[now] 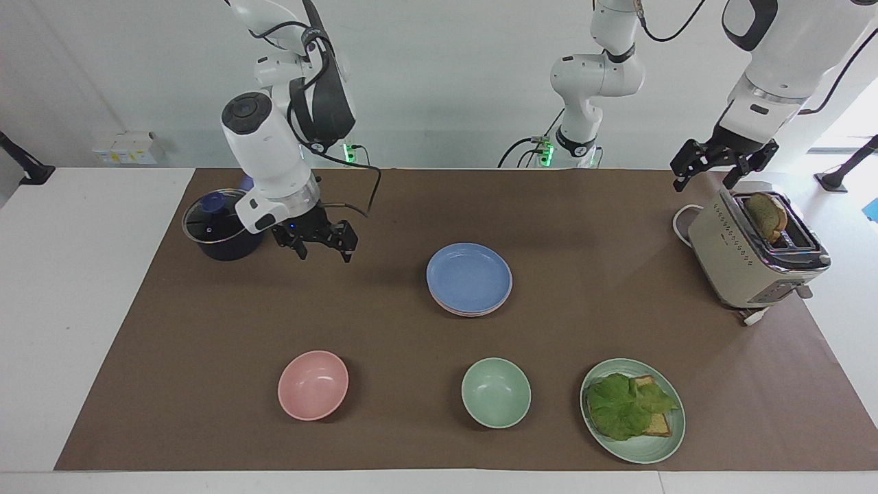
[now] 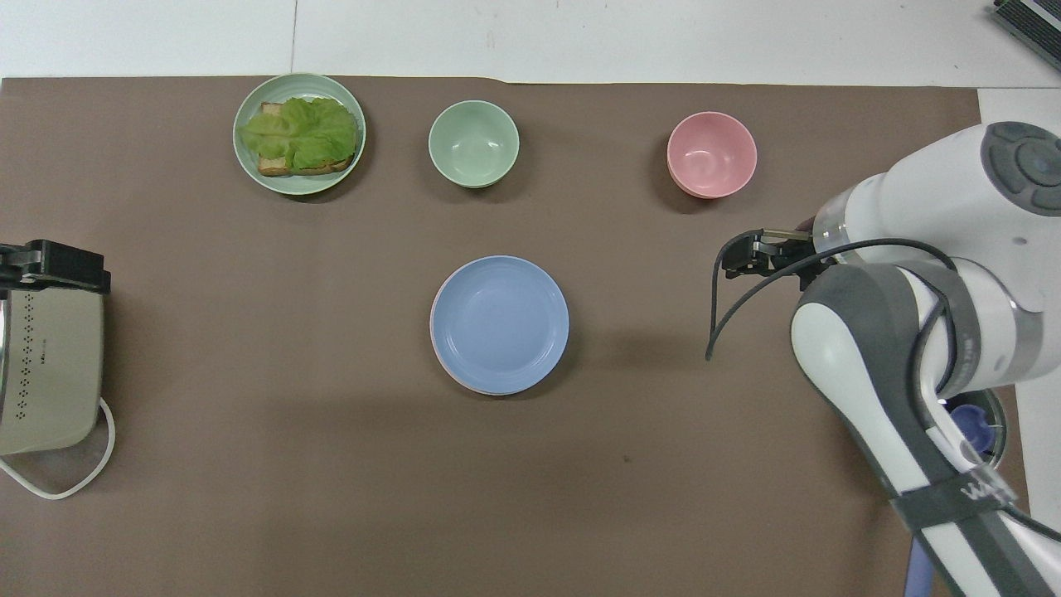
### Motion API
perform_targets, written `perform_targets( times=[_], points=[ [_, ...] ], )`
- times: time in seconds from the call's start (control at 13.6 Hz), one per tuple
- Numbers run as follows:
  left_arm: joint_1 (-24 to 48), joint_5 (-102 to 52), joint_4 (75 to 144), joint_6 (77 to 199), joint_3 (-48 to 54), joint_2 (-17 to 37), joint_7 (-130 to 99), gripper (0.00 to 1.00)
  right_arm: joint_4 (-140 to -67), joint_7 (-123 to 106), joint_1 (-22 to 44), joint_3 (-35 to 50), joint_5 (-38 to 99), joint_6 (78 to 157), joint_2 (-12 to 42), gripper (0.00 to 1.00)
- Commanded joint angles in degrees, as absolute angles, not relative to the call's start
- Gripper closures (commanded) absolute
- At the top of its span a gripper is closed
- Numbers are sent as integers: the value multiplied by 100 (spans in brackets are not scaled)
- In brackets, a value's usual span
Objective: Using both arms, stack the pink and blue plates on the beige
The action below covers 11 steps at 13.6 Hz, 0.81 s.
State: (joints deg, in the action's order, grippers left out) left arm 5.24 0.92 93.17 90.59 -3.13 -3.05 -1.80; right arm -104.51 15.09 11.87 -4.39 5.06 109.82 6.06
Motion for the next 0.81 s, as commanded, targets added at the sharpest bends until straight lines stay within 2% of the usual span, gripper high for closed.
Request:
perform_targets(
  times=[0.0, 0.29, 0.51, 0.73],
  points=[
    [475, 158, 9510, 9123, -281, -475, -167, 0, -10547, 908, 679, -369, 396, 10793, 449, 0],
    [475, 158, 9510, 9123, -281, -475, -167, 0, -10512, 265, 159, -378, 387, 10627, 150, 0],
    [475, 158, 9510, 9123, -281, -475, -167, 0, -10398, 229, 97, -378, 19, 10460, -157, 0],
    [475, 158, 9510, 9123, -281, -475, -167, 0, -9688, 237, 123, -360, -53, 9601, -211, 0]
  ],
)
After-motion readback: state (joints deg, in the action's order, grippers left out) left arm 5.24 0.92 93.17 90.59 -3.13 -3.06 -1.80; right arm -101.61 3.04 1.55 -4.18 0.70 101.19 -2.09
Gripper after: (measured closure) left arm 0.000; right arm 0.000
